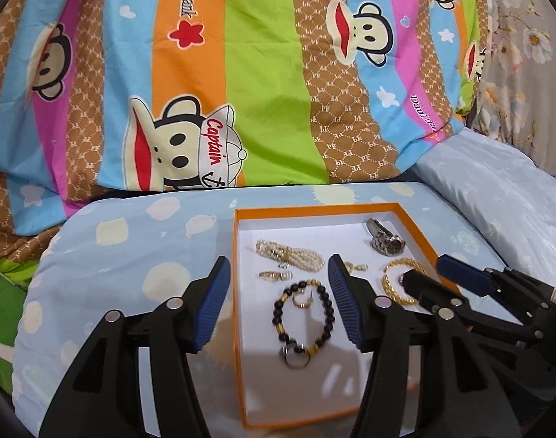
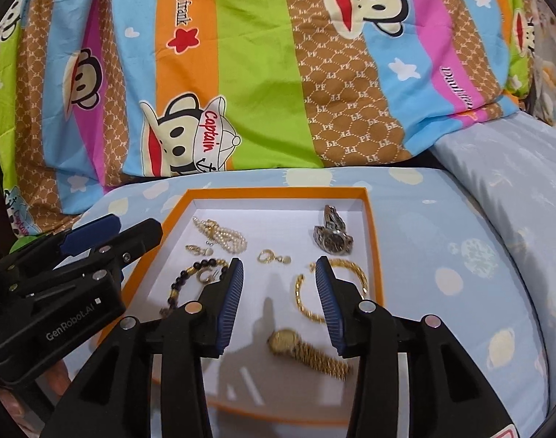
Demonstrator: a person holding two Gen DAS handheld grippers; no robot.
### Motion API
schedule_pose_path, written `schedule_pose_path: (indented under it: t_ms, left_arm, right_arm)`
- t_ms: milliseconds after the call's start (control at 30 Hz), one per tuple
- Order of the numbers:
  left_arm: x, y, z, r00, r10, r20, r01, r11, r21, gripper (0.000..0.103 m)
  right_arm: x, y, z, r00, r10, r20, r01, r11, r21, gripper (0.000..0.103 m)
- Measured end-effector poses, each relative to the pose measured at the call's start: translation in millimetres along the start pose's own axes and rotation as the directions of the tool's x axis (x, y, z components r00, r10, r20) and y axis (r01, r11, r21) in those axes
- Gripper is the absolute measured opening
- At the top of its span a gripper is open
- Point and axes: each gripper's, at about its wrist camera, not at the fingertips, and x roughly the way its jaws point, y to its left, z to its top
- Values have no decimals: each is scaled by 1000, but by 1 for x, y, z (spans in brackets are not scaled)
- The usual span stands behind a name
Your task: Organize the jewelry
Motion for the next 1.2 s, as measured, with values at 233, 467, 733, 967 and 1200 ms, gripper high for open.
schedule_pose_path:
  t_ms: [233, 467, 733, 967, 1200]
  left_arm:
    - [-28, -3, -35, 997, 66, 36, -66, 998, 7, 62]
    - [-29, -2, -56, 993, 114, 24, -114, 993, -2, 62]
    - [-28, -5, -55, 993, 116, 35, -116, 993, 11, 72]
    - [-22, -6, -55, 993, 116, 10, -116, 993, 15, 72]
    - [-18, -4, -54, 992, 129, -8, -129, 992, 8, 72]
  right_arm:
    - [-33, 7, -30, 993, -80, 88, 82, 996, -22, 59]
    - [-46, 3, -44, 991, -51, 121, 51, 999, 8, 73]
    - [-37, 7, -46, 994, -55, 92, 56, 998, -12, 74]
    - [-32, 4, -47, 995, -65, 70, 65, 998, 4, 77]
    - [-33, 8, -46, 994, -81, 75, 82, 997, -16, 77]
